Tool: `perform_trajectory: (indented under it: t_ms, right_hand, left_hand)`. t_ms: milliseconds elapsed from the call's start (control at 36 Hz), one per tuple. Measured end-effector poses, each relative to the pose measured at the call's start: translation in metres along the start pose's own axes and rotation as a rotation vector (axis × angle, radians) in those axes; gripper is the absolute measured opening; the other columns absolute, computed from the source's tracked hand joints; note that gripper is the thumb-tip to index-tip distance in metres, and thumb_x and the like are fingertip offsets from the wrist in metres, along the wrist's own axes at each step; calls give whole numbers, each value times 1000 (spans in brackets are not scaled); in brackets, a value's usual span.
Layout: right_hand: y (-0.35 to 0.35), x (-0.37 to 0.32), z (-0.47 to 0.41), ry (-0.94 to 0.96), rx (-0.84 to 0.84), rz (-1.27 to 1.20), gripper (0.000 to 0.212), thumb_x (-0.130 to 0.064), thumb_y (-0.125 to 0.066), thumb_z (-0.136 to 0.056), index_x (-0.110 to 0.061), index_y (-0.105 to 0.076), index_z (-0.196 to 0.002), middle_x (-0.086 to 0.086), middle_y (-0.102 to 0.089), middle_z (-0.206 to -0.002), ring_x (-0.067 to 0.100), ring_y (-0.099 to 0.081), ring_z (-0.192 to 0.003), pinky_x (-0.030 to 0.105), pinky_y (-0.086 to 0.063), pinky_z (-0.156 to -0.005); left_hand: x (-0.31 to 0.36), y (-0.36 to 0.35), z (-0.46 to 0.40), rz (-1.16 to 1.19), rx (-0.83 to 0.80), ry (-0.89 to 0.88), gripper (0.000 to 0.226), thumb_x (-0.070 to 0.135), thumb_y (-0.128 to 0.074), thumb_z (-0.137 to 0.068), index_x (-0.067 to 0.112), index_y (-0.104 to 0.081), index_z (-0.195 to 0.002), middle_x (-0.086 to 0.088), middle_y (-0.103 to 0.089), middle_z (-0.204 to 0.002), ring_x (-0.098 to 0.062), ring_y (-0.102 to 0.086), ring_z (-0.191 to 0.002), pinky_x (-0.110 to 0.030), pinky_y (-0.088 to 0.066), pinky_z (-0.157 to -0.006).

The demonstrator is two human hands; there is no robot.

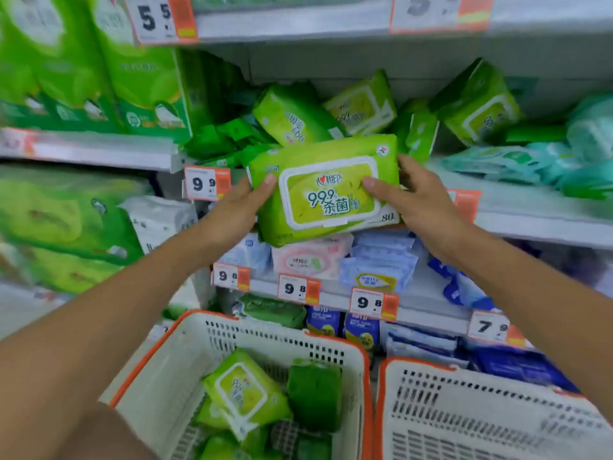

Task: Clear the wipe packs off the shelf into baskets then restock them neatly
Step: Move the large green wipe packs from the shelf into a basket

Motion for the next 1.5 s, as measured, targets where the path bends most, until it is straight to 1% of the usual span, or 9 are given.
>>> perform_trajectory:
  t_ms: [167, 444, 556, 889, 972, 1083, 1194, 1306, 1500]
  right_hand:
    - [-99, 127, 70, -402, -121, -85, 42, -28, -80, -83, -24, -62, -120, 1, -71, -120, 24, -73, -100, 53, -61, -80]
    - [-218, 221, 148, -776, -598, 139, 29, -29, -62, -98, -17, -63, -125, 3, -61, -128, 29, -65, -107, 48, -63, -62]
    - [-222, 194, 133, -654, -818, 478, 36, -27, -63, -98, -4, -62, -126, 12, -55, -118, 30, -62, -99, 48, -63, -71]
    - [-43, -51, -50, 316, 214, 251, 29, 3, -69, -82, -26, -63, -80, -5, -62, -69, 16, -60, -61, 32, -53, -60]
    - [-31, -46, -96, 157, 167, 392, 34, -8, -84, -74, -17, -63, -100, -6, -60, -84, 11, -59, -78, 30, -51, -77]
    - [-18, 0, -135, -223, 44, 526, 120, -32, -97, -57, -18, -28, -154, 3, -44, -148, 20, -45, -134, 33, -42, -104]
    - [-14, 42, -156, -360, -71, 359, 156, -50, -101, -11, -28, -30, -149, 0, -45, -148, 21, -53, -128, 40, -46, -108]
    - [-7, 62, -173, -286, -52, 204, 138, -47, -99, -7, -29, -50, -135, 0, -59, -133, 20, -64, -114, 41, -54, -99]
    - [1, -13, -128, -298, -5, -179, 34, -39, -70, -81, -22, -72, -110, 3, -77, -105, 24, -71, -93, 44, -55, -95]
  left_hand:
    - [-117, 36, 62, -5, 192, 465, 39, 49, -36, -103, 24, -58, -123, -1, -64, -119, -21, -65, -97, -32, -52, -80]
    - [-230, 115, 139, -443, -7, 999, 36, 47, -51, -98, 14, -57, -111, -12, -57, -100, -25, -53, -76, -39, -47, -80]
    - [-215, 124, 123, -487, 92, 853, 30, 41, -58, -97, 11, -59, -95, -12, -60, -95, -23, -50, -72, -30, -40, -68]
    - [63, 48, -41, -291, 409, -367, 20, 23, -73, -87, 18, -64, -105, 4, -69, -96, -9, -64, -88, -26, -51, -83]
    - [69, 43, -84, -620, 433, -274, 55, 32, -77, -81, 11, -54, -127, -10, -59, -123, -26, -57, -113, -34, -43, -96]
    - [36, 39, -125, -715, 279, -40, 77, 39, -79, -78, 8, -42, -138, -17, -52, -134, -34, -50, -125, -37, -40, -102]
    - [24, 35, -145, -696, 210, -17, 83, 36, -82, -76, 14, -37, -142, -9, -57, -132, -29, -54, -122, -33, -43, -100]
    - [20, 33, -158, -518, 130, 12, 68, 17, -84, -76, 18, -48, -134, -3, -62, -120, -21, -59, -105, -29, -47, -95]
    - [63, 30, -145, -239, 134, -237, 57, 1, -85, -70, 14, -56, -118, -4, -60, -109, -14, -59, -94, -17, -49, -76]
Point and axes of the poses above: each hand's wrist, its own z-axis away from the middle knuckle, its own y-axis out of the back of the hand, x = y × z, the point moved 8 cm from there along -z, towards the middle knuckle
